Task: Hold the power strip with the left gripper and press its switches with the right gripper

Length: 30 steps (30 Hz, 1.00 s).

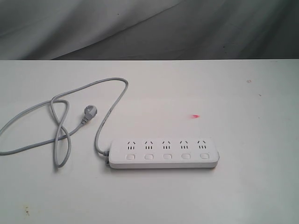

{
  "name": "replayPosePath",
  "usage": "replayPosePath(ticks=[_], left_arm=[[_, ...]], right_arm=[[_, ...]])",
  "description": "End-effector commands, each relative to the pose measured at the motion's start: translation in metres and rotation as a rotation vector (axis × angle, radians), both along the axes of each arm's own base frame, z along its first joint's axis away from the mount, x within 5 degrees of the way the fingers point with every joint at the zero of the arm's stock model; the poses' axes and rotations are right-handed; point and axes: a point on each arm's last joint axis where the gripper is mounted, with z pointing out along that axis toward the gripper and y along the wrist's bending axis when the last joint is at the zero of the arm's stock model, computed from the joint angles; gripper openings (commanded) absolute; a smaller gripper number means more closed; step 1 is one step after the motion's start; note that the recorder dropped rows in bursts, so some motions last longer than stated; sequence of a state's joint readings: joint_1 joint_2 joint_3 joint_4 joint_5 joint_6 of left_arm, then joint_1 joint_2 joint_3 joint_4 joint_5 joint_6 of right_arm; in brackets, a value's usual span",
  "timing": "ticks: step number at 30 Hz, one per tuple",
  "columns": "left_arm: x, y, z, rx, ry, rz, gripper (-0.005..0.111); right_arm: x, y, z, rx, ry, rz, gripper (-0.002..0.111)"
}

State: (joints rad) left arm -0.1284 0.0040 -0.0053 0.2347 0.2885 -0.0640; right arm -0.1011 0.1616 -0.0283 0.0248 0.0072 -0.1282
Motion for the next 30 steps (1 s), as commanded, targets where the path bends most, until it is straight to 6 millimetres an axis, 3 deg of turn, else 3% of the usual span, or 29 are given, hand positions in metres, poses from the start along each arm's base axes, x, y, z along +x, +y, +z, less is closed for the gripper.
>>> replayPosePath(ticks=[1, 30], left_arm=[[-0.0001, -0.0002, -0.0013, -0.018, -0.001, 0.001, 0.001], [-0.0001, -0.0002, -0.0013, -0.018, -0.001, 0.001, 0.001]], right_arm=[[-0.0005, -0.0004, -0.0005, -0.009, -0.007, -0.006, 0.000], [-0.0005, -0.0004, -0.0005, -0.007, -0.008, -0.006, 0.000]])
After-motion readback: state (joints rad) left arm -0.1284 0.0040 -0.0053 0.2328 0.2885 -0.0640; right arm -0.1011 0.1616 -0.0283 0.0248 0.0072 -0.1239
